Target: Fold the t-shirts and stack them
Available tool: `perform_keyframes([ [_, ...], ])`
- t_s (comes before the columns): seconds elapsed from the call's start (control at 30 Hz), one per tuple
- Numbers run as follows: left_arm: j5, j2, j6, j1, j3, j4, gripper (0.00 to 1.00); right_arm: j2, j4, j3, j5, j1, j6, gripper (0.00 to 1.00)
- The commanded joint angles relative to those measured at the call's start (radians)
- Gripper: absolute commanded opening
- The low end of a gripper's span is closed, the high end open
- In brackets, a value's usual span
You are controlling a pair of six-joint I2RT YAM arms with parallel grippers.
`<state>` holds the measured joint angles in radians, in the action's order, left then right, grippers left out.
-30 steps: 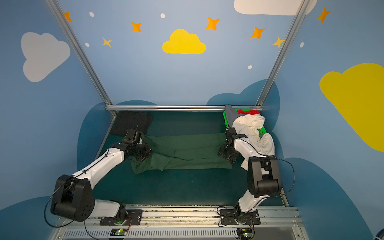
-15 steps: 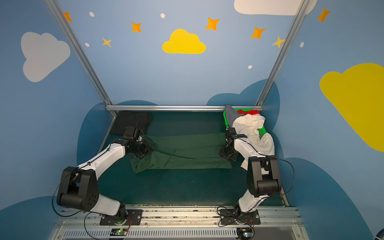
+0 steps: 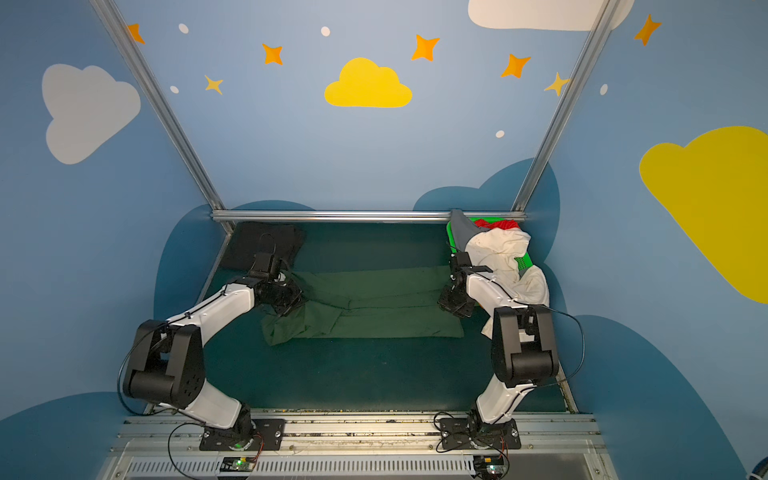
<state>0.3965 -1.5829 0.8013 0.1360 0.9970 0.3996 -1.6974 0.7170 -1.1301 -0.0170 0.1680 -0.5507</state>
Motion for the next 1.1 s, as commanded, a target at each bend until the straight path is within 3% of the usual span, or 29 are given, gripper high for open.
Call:
perform_keyframes([
  [0.0,0.019,-0.028,0.016,-0.006,0.033,-0.027,0.04,0.003,0.016,-0.030,-0.020,0.013,0.026,0.52],
  [0.1,0.030,-0.039,0.016,-0.007,0.047,-0.021,0.06,0.019,0.001,-0.036,-0.067,0.028,0.050,0.66],
  [0.2,0.023,-0.028,0.009,-0.009,0.044,-0.021,0.37,0.040,-0.009,-0.034,-0.104,0.053,0.068,0.73],
  [0.23,0.011,-0.015,0.005,-0.010,0.041,-0.022,0.48,0.046,-0.008,-0.035,-0.106,0.067,0.072,0.73],
  [0.33,-0.068,0.036,-0.022,-0.012,0.029,-0.011,0.58,0.059,0.004,-0.044,-0.081,0.133,0.087,0.70],
  [0.4,-0.139,0.074,-0.045,-0.015,0.025,0.007,0.68,0.055,0.025,-0.066,-0.057,0.194,0.098,0.62],
  [0.47,-0.235,0.115,-0.080,-0.016,0.025,0.033,0.70,0.051,0.020,-0.082,-0.081,0.252,0.113,0.56],
  [0.57,-0.379,0.206,-0.103,-0.018,-0.002,0.068,0.79,0.038,-0.026,-0.098,-0.136,0.334,0.113,0.56],
  [0.7,-0.470,0.347,-0.109,-0.023,-0.094,0.080,0.85,-0.024,-0.060,-0.173,-0.175,0.435,0.120,0.55],
  [0.93,-0.392,0.517,-0.057,-0.030,-0.278,0.098,0.85,-0.213,-0.044,-0.358,-0.199,0.595,0.183,0.48],
  [1.07,-0.381,0.579,-0.041,-0.034,-0.336,0.108,0.85,-0.315,0.025,-0.468,-0.168,0.672,0.212,0.50],
])
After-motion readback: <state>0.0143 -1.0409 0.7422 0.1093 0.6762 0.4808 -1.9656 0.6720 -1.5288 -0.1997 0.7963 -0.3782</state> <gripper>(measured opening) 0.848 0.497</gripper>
